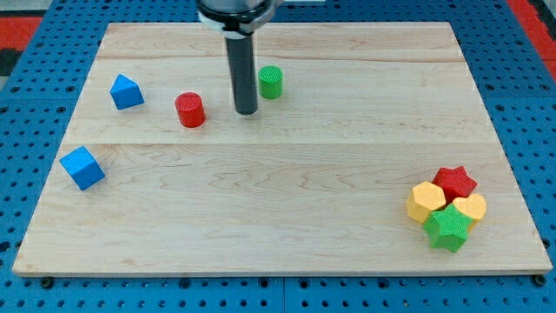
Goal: Move green circle slightly up
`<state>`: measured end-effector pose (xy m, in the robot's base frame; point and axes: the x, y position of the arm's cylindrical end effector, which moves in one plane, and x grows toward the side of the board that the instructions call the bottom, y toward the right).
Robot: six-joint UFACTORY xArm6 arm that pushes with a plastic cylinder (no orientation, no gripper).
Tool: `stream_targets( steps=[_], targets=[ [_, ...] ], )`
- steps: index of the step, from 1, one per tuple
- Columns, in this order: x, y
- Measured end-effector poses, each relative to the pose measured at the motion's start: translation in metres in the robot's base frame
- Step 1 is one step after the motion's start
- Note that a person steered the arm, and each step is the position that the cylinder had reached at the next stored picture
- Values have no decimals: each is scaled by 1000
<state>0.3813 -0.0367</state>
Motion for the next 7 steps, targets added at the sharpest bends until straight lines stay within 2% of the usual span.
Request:
stream_targets(
  steps=[3,4,5,6,7],
  targets=[
    [-76,20],
    [-55,59],
    [-55,97],
    [-88,91],
    [-119,42]
  ],
)
